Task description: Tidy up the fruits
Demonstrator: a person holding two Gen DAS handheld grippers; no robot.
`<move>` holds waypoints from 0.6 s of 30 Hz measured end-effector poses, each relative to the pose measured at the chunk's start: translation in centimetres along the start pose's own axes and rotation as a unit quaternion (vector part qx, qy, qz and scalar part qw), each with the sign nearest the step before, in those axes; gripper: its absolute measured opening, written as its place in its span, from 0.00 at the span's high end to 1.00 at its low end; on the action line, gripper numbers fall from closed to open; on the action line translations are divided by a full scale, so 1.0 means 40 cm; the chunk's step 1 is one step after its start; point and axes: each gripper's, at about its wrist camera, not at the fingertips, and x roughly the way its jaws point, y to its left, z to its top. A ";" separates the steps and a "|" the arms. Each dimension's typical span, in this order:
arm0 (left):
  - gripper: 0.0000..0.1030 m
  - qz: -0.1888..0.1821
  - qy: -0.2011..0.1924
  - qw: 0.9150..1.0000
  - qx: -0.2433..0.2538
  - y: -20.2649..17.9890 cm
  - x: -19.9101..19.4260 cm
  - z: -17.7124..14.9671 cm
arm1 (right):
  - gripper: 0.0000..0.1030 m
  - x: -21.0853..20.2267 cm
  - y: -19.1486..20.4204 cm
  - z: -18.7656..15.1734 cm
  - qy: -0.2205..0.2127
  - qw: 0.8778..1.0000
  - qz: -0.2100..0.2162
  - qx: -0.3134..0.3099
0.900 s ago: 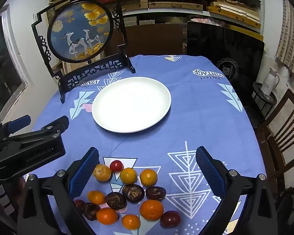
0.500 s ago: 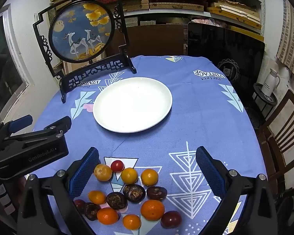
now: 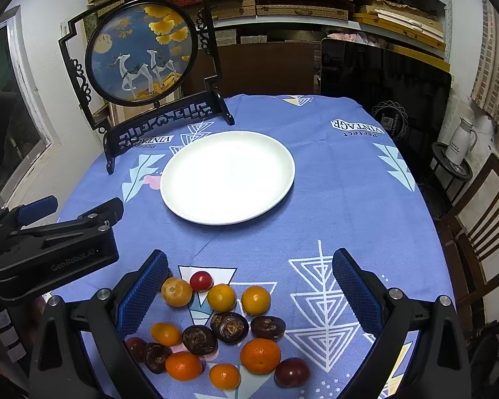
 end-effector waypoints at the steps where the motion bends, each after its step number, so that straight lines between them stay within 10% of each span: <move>1: 0.05 0.000 0.000 1.000 0.000 0.000 0.000 0.000 | 0.03 -0.001 -0.001 -0.003 0.000 1.000 0.001 -0.001; 18: 0.05 0.002 0.006 1.000 -0.001 0.001 0.008 -0.006 | 0.03 -0.001 -0.003 -0.007 0.001 1.000 0.005 -0.001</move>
